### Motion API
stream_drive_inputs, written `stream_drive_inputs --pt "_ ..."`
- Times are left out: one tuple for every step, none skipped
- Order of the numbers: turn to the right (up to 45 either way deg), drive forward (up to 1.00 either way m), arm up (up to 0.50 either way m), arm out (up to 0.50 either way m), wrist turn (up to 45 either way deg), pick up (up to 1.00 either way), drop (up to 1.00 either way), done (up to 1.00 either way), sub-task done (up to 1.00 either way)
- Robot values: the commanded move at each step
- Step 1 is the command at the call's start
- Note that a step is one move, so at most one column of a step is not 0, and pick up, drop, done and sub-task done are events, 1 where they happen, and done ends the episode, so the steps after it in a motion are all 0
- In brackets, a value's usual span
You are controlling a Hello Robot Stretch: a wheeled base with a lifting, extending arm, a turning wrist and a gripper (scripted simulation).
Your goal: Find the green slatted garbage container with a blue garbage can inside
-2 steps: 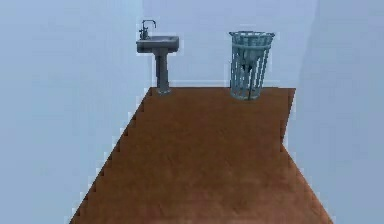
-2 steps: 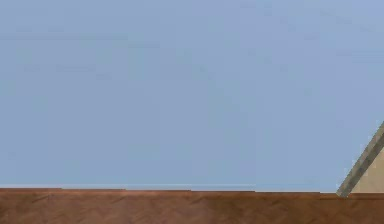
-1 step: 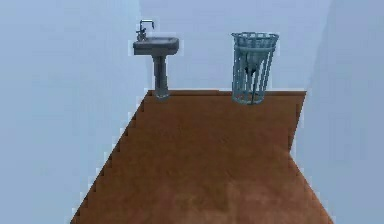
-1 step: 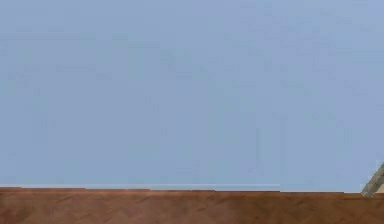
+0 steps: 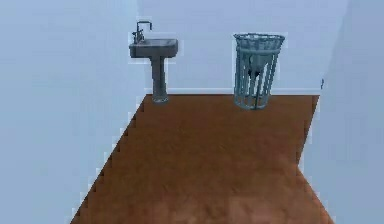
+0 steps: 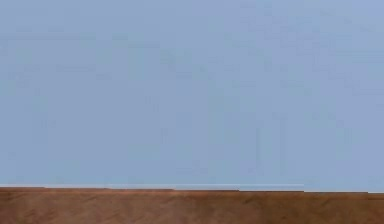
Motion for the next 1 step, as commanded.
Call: stream_drive_inputs --pt "6.0 0.0 0.0 0.0 0.0 0.0 0.0 0.0 0.0"
